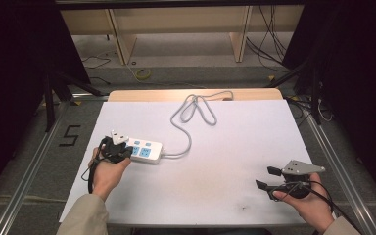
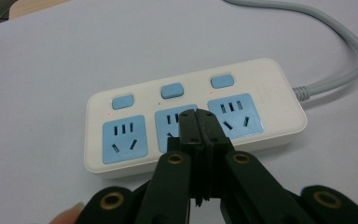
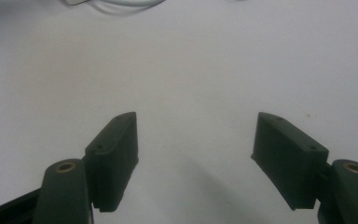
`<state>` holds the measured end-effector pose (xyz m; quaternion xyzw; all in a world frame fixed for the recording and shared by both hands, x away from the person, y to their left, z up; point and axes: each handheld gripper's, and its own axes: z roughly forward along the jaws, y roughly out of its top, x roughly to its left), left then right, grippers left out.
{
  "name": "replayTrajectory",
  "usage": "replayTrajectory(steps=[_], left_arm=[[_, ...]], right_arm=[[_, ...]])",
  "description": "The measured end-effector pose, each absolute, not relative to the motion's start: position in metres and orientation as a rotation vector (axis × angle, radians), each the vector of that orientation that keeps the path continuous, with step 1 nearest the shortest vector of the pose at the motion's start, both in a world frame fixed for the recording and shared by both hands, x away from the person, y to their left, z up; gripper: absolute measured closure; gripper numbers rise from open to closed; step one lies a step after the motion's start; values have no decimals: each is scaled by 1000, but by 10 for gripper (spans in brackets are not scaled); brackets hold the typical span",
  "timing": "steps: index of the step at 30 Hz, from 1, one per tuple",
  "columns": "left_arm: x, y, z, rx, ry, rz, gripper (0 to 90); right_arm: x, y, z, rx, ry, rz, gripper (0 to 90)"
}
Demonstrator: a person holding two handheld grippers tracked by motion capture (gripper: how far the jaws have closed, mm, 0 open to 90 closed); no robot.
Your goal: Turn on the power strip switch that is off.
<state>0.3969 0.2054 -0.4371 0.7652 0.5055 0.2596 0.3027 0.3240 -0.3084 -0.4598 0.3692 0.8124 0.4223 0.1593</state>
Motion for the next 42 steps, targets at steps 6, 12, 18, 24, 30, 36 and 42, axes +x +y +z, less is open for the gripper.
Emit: replayTrajectory(steps=[6, 12, 18, 24, 30, 36, 42], left_arm=[[403, 203, -437, 2025, 1344, 690, 899], [408, 202, -437, 2017, 1349, 688, 899], [414, 202, -437, 2008, 1357, 691, 900], [419, 198, -438, 2021, 1350, 695, 899], [421, 196, -439, 2023, 1345, 693, 900], [426, 198, -438, 2016, 1356, 695, 899], [429, 199, -439, 2018, 1365, 696, 899]], right_arm=[[324, -308, -460, 1054, 2322, 1208, 312], [324, -308, -460, 1052, 2324, 1209, 312], [324, -308, -460, 1052, 2324, 1209, 312], [324, -308, -460, 1052, 2327, 1211, 312], [324, -307, -460, 1053, 2326, 1211, 312], [324, -307, -460, 1054, 2326, 1211, 312], [324, -308, -461, 1052, 2333, 1209, 313]])
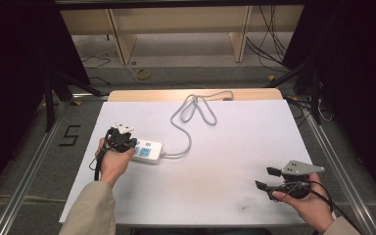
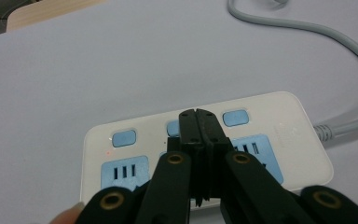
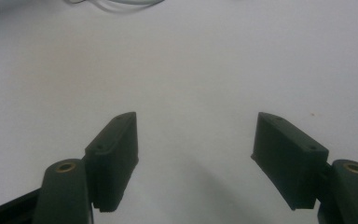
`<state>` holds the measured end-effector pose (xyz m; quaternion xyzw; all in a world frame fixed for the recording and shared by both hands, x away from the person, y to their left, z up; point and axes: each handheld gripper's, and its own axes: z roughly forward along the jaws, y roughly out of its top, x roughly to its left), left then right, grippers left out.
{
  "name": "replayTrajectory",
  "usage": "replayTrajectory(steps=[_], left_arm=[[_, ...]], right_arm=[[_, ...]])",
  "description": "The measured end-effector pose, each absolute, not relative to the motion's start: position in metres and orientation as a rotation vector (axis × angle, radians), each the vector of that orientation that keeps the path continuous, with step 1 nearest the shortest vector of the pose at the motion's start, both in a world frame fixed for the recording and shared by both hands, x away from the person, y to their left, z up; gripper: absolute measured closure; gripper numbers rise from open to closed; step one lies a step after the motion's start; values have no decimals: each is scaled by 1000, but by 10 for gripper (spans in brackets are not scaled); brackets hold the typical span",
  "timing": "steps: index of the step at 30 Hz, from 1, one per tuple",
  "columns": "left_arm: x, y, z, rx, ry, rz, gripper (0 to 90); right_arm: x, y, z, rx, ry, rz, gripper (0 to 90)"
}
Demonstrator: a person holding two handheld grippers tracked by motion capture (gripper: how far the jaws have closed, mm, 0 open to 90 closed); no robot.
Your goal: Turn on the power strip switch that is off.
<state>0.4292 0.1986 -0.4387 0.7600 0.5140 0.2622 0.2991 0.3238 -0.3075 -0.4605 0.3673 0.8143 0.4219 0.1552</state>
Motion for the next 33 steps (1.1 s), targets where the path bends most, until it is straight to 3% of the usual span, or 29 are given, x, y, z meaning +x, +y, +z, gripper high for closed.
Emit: replayTrajectory(steps=[33], left_arm=[[453, 199, -450, 2024, 1395, 672, 900]], right_arm=[[324, -307, -461, 1046, 2340, 1206, 312]])
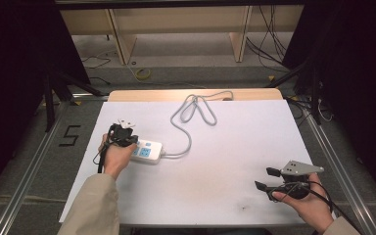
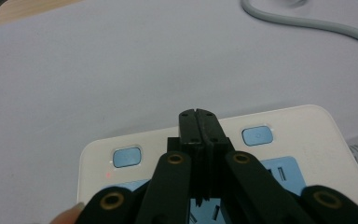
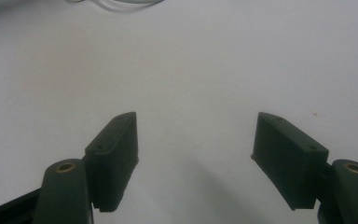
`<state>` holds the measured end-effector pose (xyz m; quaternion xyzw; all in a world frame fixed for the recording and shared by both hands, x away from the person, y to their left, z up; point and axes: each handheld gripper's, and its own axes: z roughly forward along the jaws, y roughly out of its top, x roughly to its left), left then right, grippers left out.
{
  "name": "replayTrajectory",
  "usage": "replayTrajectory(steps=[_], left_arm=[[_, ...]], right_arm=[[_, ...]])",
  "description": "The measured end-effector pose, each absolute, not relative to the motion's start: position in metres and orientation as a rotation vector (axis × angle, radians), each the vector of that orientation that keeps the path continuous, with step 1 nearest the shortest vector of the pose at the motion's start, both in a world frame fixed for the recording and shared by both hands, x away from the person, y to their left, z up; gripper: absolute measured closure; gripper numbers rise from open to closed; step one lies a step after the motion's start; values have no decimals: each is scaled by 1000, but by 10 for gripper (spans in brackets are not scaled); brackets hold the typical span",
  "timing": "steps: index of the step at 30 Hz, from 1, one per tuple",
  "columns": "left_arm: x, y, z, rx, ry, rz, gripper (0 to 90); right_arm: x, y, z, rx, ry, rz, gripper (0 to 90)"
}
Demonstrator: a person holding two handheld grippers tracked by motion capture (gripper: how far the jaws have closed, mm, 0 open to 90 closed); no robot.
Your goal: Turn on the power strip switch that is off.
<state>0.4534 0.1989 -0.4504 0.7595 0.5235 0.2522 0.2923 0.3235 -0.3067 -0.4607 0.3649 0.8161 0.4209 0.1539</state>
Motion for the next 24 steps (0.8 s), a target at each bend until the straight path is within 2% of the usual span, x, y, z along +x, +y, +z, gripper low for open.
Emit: replayTrajectory(steps=[24], left_arm=[[461, 198, -457, 2049, 1427, 640, 900]], right_arm=[[323, -307, -461, 1046, 2342, 1206, 313]])
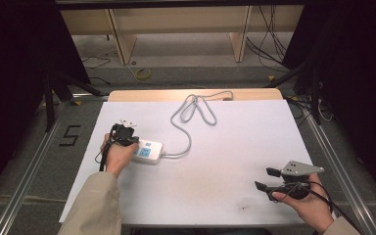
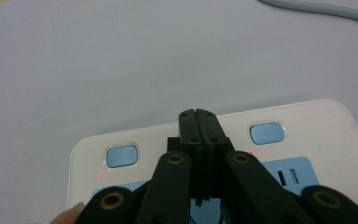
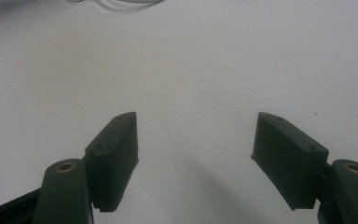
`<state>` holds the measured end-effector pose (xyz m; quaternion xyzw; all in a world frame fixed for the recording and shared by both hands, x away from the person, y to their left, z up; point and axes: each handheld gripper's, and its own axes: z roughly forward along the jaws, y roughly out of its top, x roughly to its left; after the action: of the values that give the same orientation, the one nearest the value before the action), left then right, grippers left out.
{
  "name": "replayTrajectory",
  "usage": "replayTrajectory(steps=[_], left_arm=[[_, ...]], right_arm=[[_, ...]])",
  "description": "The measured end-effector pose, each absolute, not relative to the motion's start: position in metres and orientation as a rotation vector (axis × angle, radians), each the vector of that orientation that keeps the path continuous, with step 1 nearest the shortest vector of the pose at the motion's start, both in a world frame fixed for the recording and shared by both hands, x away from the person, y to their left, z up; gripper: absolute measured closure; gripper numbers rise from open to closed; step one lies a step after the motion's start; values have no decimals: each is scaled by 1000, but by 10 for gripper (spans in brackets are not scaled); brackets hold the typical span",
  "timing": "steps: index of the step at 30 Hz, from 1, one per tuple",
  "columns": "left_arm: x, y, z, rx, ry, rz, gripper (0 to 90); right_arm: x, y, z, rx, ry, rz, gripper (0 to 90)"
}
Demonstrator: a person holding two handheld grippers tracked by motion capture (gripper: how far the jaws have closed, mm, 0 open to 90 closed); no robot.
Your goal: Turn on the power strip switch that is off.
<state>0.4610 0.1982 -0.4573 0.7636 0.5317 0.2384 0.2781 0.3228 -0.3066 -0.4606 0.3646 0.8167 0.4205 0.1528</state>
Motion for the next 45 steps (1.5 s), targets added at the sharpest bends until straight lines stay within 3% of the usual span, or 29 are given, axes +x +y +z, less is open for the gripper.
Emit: replayTrajectory(steps=[45], left_arm=[[464, 195, -458, 2052, 1461, 633, 900]], right_arm=[[322, -306, -461, 1047, 2342, 1205, 313]])
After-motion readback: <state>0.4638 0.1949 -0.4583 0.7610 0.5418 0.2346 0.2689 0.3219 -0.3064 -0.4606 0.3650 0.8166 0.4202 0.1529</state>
